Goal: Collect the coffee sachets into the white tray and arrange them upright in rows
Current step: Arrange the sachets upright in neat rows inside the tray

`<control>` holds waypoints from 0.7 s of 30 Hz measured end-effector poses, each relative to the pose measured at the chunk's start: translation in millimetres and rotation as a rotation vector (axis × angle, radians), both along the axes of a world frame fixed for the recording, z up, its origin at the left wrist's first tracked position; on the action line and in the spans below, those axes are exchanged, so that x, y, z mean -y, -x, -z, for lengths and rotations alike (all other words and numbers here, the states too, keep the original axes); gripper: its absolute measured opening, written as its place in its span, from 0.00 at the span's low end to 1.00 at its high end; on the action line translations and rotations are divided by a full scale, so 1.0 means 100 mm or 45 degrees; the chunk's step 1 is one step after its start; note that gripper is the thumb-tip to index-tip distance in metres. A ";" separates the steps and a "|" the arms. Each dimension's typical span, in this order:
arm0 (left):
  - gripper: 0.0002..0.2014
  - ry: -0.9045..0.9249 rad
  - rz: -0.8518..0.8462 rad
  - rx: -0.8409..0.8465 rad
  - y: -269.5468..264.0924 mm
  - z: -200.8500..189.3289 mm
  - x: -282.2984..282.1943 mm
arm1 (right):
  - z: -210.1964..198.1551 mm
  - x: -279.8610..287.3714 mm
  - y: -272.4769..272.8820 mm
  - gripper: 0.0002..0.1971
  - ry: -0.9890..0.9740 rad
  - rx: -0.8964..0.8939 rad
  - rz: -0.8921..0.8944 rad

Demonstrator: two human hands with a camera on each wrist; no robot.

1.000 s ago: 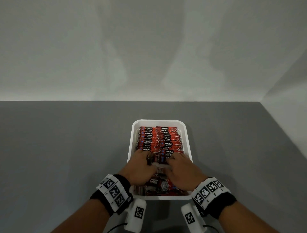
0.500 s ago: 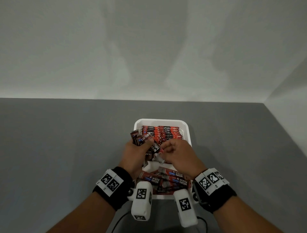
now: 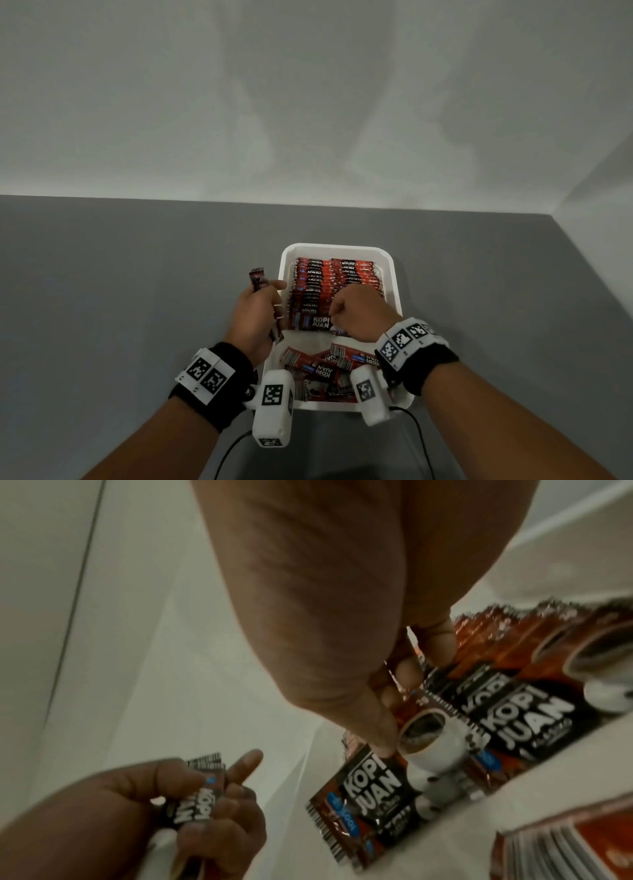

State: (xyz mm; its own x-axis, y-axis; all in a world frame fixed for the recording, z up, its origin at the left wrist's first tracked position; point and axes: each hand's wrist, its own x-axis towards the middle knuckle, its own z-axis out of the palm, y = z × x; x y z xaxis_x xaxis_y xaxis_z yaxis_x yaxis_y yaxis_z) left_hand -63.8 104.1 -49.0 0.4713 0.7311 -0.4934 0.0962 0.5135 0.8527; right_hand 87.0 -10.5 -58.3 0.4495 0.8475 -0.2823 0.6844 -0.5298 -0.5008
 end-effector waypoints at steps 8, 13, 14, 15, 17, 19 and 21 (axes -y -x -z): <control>0.16 -0.023 0.020 -0.116 0.08 0.01 0.06 | 0.26 -0.21 0.13 0.10 0.113 0.186 -0.158; 0.17 -0.010 0.111 -0.064 0.04 -0.04 0.13 | 0.28 -0.21 0.13 0.07 0.096 0.400 -0.243; 0.17 -0.014 0.116 -0.055 0.03 -0.04 0.13 | 0.28 -0.21 0.14 0.07 0.087 0.425 -0.259; 0.16 -0.024 0.122 -0.046 0.02 -0.03 0.14 | 0.28 -0.21 0.15 0.07 0.078 0.441 -0.268; 0.13 -0.052 0.145 -0.046 0.01 -0.01 0.14 | 0.26 -0.19 0.16 0.07 0.062 0.429 -0.260; 0.13 -0.078 0.169 -0.032 0.02 0.01 0.15 | 0.21 -0.14 0.14 0.06 0.013 0.323 -0.186; 0.11 -0.078 0.177 -0.002 0.03 0.02 0.15 | 0.12 -0.09 0.08 0.06 -0.093 0.140 -0.038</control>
State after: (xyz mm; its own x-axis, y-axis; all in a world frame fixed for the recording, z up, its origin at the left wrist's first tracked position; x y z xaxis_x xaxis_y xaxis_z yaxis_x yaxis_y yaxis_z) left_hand -66.5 89.2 -51.3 0.5695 0.6876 -0.4505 0.1640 0.4420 0.8819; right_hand 79.3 -1.9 -70.3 0.4486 0.8774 -0.1700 0.7523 -0.4734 -0.4582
